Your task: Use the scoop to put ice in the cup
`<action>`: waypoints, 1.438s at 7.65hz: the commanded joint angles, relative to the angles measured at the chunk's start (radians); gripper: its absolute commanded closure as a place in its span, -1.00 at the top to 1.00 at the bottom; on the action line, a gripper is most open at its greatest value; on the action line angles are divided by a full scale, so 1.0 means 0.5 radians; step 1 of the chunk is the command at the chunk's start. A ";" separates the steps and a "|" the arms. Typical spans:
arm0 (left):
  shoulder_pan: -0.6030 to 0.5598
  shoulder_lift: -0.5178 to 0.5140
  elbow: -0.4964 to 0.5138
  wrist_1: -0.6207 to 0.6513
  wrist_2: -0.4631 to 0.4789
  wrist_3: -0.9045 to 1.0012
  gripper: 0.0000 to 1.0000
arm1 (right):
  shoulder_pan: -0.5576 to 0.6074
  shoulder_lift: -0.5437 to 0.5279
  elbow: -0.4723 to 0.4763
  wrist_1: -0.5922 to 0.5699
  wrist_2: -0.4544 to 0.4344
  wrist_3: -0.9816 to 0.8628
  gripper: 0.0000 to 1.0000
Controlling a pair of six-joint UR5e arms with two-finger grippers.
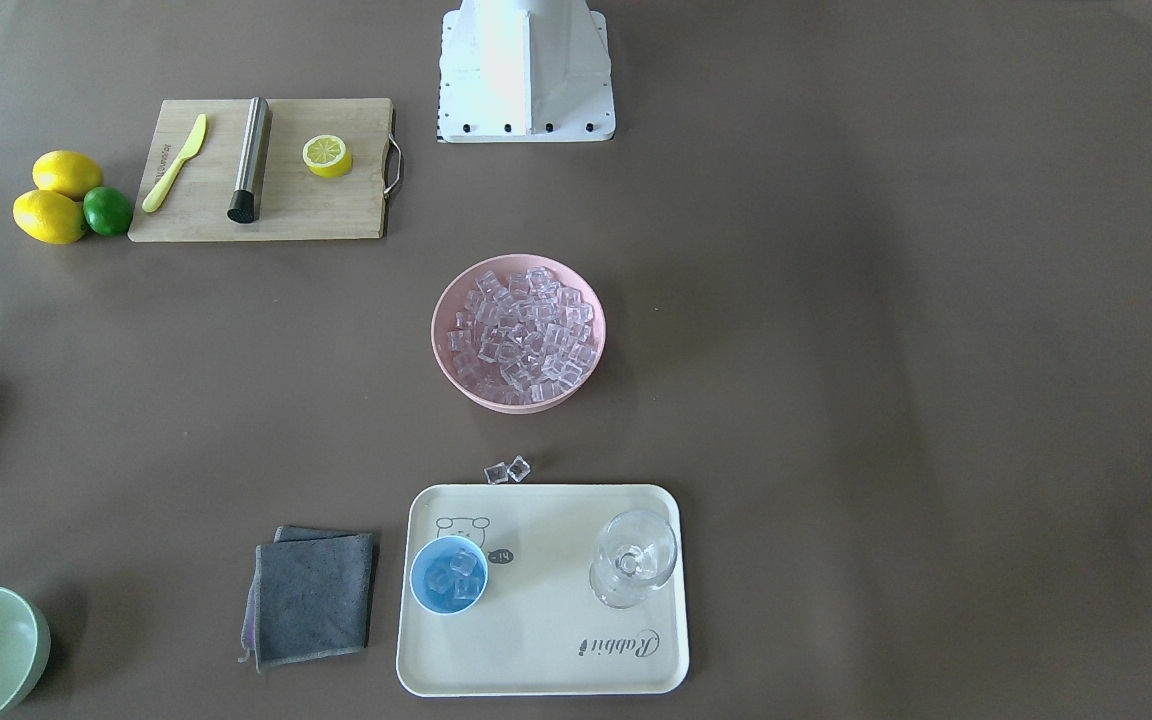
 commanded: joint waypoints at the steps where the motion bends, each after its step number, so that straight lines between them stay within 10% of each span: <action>1: -0.058 -0.004 -0.139 0.355 0.012 0.093 0.99 | 0.211 0.002 0.080 -0.297 0.041 -0.376 1.00; 4: -0.061 0.128 -0.145 0.303 0.159 0.096 0.98 | 0.496 0.002 0.170 -0.739 0.028 -0.910 1.00; 11: -0.058 0.122 -0.154 0.303 0.153 0.092 0.99 | 0.601 -0.011 0.167 -0.753 -0.039 -1.000 1.00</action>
